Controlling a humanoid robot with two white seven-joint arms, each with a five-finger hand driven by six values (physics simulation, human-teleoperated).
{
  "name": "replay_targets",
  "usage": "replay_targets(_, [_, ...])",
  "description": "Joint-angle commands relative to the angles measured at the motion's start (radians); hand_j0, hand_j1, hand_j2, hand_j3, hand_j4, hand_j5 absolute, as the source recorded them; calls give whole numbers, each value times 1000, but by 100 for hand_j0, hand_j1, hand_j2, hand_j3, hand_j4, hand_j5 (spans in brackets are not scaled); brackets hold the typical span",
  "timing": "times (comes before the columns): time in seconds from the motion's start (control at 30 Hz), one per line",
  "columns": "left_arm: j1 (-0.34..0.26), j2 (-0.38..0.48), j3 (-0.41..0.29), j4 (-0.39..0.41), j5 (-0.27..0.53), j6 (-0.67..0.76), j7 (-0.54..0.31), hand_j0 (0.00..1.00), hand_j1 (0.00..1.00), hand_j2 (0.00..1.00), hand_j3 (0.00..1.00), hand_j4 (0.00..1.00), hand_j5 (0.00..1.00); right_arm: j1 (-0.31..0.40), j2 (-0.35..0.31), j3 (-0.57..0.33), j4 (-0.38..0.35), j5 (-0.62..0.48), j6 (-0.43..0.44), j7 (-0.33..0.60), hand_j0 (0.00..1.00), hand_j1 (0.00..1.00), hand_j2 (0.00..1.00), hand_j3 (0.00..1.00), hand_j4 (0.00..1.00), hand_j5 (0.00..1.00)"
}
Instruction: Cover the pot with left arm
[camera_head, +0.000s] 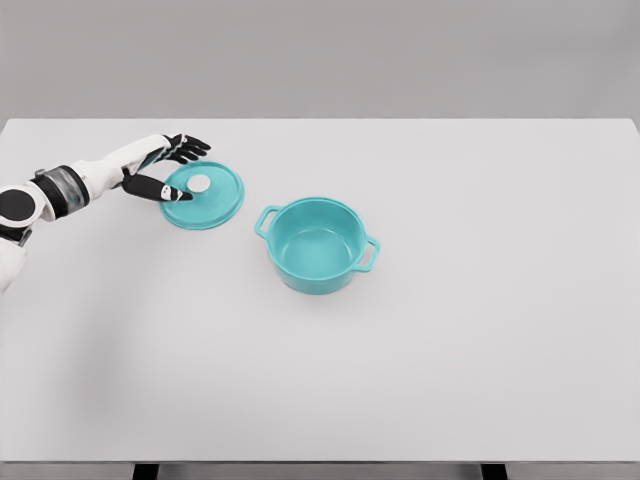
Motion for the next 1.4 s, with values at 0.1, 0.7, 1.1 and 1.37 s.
replay_targets(0.1, [2,-2,-2,10,-4,-2,25,81,81,81,81,81,81,-2,0,0,0,1,-1,0,100,100,100,100,100,100])
replay_targets(0.7, [11,-25,9,24,-55,-2,59,81,81,81,81,81,81,-2,0,-1,0,1,-1,0,100,100,100,100,100,100])
replay_targets(1.1, [20,-25,4,25,-53,-32,59,73,73,73,73,73,73,-2,0,0,0,1,-1,0,100,100,100,100,100,100])
replay_targets(1.37, [35,-33,0,27,-62,-53,77,65,65,65,65,65,65,0,0,-1,0,1,-1,0,100,100,100,100,100,100])
